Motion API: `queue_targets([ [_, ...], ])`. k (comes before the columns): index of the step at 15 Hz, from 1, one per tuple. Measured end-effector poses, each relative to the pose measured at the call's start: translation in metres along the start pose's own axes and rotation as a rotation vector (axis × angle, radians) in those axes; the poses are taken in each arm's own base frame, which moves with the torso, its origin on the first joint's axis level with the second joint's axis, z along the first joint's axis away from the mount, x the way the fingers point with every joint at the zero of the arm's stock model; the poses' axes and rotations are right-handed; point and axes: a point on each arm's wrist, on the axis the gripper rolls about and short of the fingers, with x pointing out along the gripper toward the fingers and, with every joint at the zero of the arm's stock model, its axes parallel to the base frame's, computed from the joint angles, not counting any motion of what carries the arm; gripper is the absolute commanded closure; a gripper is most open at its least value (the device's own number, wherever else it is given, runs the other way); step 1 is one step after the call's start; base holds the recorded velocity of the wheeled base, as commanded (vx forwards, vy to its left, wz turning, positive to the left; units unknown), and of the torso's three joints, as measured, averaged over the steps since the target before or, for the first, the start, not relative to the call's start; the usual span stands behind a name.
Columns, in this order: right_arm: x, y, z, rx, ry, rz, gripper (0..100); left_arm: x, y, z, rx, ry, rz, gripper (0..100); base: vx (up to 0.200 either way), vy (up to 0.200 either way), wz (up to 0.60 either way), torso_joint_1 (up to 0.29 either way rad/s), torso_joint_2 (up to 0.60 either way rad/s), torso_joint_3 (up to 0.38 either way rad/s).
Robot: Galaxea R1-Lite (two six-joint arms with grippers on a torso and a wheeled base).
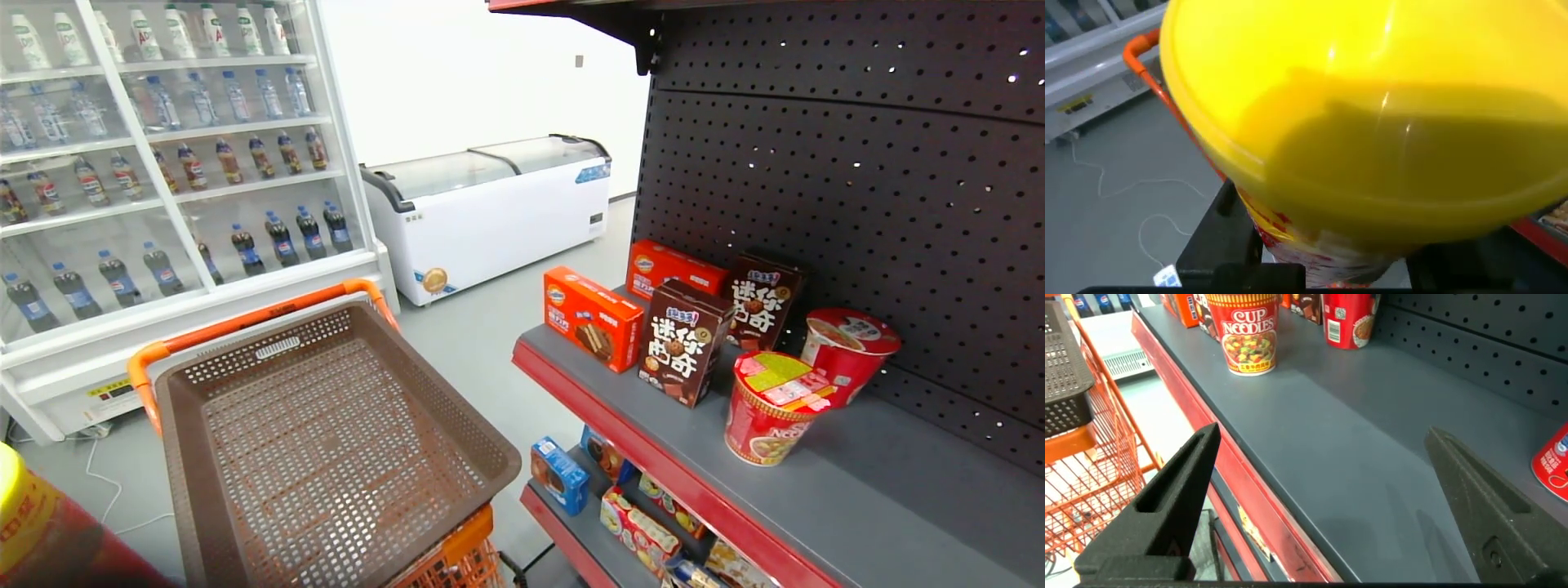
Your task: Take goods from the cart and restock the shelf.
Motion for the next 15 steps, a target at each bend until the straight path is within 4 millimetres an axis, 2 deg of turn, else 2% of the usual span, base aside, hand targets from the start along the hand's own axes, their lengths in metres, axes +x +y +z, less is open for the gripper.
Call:
queue_targets([
  [5,0.0,0.0,0.0,0.0,0.0,0.0,0,-0.025,-0.003,-0.007,0.01,-0.106,-0.067,100,0.0,0.0,0.0,0.0,0.0,0.0],
  [10,0.0,0.0,0.0,0.001,-0.001,-0.001,0,-0.034,-0.003,-0.009,0.012,-0.165,-0.076,100,0.0,0.0,-0.6,0.0,0.0,0.005],
  [15,0.0,0.0,0.0,0.001,0.0,0.0,0,-0.041,-0.004,-0.023,0.011,-0.111,-0.094,100,0.0,0.0,-0.6,0.002,0.0,0.004],
])
